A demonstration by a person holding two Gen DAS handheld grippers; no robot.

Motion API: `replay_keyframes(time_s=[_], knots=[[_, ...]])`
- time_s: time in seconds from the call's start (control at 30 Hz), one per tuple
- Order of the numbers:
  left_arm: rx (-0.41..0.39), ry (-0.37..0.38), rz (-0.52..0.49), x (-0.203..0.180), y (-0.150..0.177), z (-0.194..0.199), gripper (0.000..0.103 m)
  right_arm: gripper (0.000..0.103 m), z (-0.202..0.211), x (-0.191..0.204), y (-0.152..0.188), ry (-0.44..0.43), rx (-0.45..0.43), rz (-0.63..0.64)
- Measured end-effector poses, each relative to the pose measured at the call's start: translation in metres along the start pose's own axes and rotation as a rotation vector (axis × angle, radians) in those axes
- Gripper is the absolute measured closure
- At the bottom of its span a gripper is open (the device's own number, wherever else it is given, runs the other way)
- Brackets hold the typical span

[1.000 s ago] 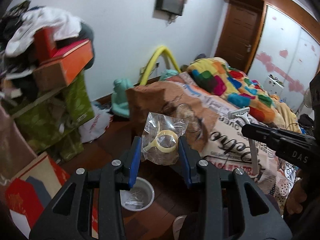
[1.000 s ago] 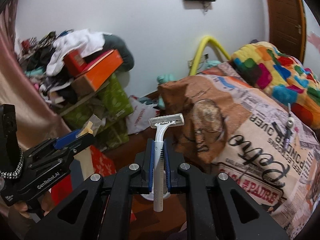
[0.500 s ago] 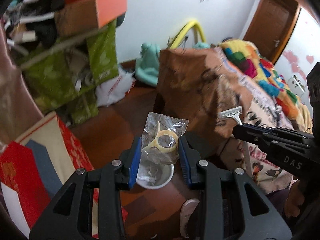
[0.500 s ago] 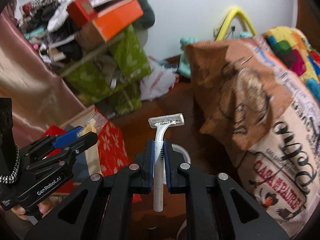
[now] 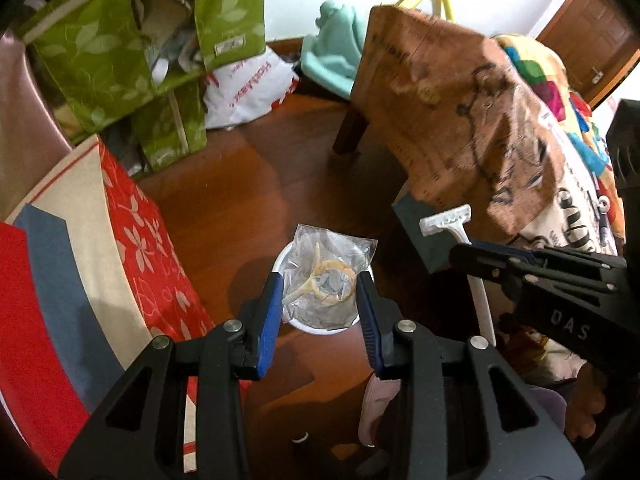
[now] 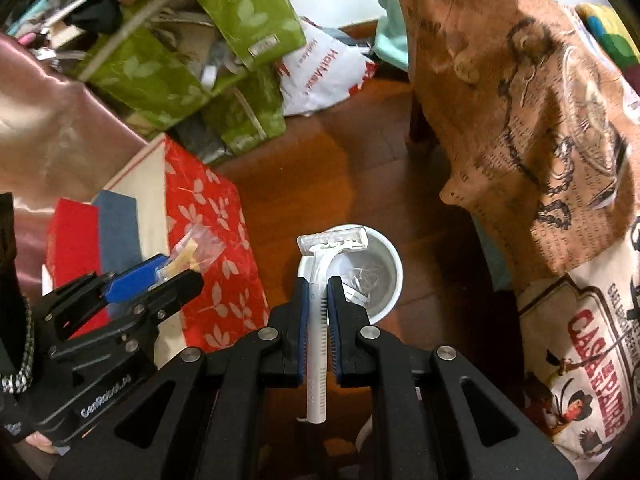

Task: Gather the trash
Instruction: 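Open both grippers to drop the tape bag and razor into the bin, then move both tools back toward the items on the newspaper-print sheet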

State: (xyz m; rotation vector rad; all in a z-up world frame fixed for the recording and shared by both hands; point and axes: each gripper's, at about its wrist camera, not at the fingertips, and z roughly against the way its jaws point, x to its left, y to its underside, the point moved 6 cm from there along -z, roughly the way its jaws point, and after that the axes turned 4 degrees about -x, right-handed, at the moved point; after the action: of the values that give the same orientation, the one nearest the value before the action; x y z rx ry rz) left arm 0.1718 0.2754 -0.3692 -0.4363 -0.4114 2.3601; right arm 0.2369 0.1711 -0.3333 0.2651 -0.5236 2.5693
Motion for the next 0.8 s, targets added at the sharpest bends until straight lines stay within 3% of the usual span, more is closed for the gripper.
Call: replay_keyframes(time_s=[0.17,0.27,0.37,0.67,0.8], knots=[[0.033,-0.011,0.021,0.004,0.001,-0.016,0.067,0.093,-0.020,-0.003,-0.007,-0.067,0.055,-0.029],[0.051,-0.011,0.023,0.003,0.002,-0.024,0.067,0.092,-0.028,-0.008,-0.009,-0.055,0.064,-0.037],[0.071,-0.008,0.021,0.000,0.001,-0.033,0.067,0.082,-0.035,-0.014,-0.007,-0.043,0.106,-0.052],[0.167,0.033,0.054,-0.016,-0.004,-0.064,0.061,0.079,-0.024,-0.034,-0.004,0.011,0.091,-0.037],[0.156,0.024,0.058,-0.018,-0.006,-0.061,0.061,0.079,-0.015,-0.040,-0.004,0.018,0.073,-0.047]])
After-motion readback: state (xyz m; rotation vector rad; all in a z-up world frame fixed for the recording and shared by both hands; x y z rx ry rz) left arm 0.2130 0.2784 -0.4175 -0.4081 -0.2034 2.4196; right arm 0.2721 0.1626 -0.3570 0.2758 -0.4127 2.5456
